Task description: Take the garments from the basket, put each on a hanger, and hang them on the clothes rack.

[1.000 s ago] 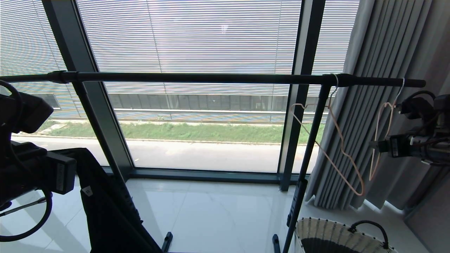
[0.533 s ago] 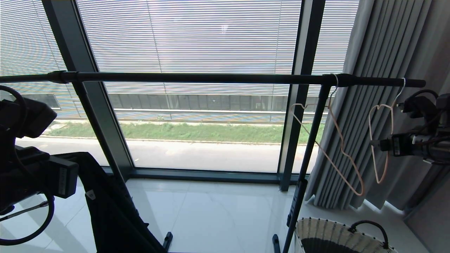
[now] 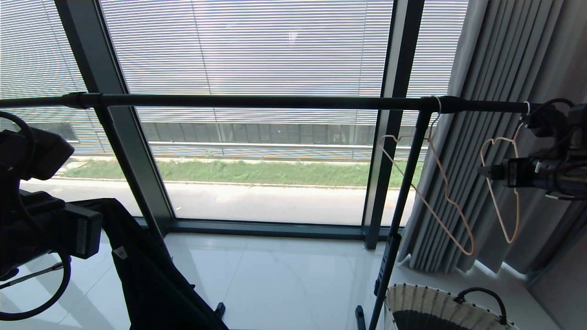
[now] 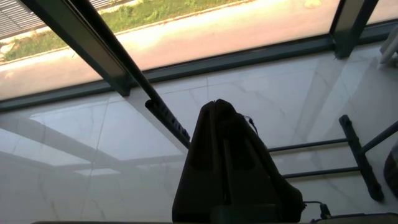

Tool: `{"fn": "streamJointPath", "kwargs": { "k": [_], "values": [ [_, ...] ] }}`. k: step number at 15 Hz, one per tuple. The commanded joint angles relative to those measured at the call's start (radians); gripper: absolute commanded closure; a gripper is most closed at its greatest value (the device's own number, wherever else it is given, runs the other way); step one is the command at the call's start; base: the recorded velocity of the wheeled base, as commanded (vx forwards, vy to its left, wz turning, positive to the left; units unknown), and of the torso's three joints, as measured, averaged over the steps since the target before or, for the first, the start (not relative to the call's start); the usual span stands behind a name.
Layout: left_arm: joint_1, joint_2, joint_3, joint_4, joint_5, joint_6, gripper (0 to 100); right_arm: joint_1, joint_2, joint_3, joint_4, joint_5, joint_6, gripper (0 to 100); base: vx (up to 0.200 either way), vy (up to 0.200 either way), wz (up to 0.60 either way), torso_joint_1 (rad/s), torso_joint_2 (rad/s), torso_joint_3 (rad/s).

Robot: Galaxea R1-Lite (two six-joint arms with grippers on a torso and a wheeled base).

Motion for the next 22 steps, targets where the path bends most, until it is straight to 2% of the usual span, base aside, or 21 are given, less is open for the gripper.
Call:
{"fn": "streamJointPath", "kwargs": {
  "k": [1, 4, 7, 10, 17, 18, 22],
  "values": [
    [0.000, -0.002, 0.001, -0.001, 0.000, 0.000, 100, 0.030, -0.001, -0.030, 0.033, -0.022, 0.028, 0, 0.000, 0.000, 0.00, 0.000, 0.00, 0.000],
    [0.001, -0.003, 0.001, -0.001, 0.000, 0.000, 100, 0.029, 0.030, -0.026, 0.039, -0.080, 0.088, 0, 0.000, 0.000, 0.00, 0.000, 0.00, 0.000],
    [0.000, -0.002, -0.001, -0.001, 0.000, 0.000, 100, 0.050, 0.059, -0.025, 0.042, -0.095, 0.159, 0, 0.000, 0.000, 0.00, 0.000, 0.00, 0.000],
    [0.001, -0.002, -0.001, -0.001, 0.000, 0.000, 100, 0.052, 0.114, -0.031, 0.039, -0.195, 0.180, 0, 0.000, 0.000, 0.00, 0.000, 0.00, 0.000],
    [0.001, 0.004, 0.001, -0.001, 0.000, 0.000, 100, 0.044, 0.136, -0.049, 0.038, -0.200, 0.183, 0, 0.000, 0.000, 0.00, 0.000, 0.00, 0.000],
    [0.001, 0.004, 0.001, -0.001, 0.000, 0.000, 100, 0.044, 0.136, -0.049, 0.038, -0.200, 0.183, 100, 0.000, 0.000, 0.00, 0.000, 0.00, 0.000],
    [0.001, 0.006, 0.001, -0.001, 0.000, 0.000, 100, 0.044, 0.136, -0.049, 0.039, -0.201, 0.182, 100, 0.000, 0.000, 0.00, 0.000, 0.00, 0.000]
  ]
}}
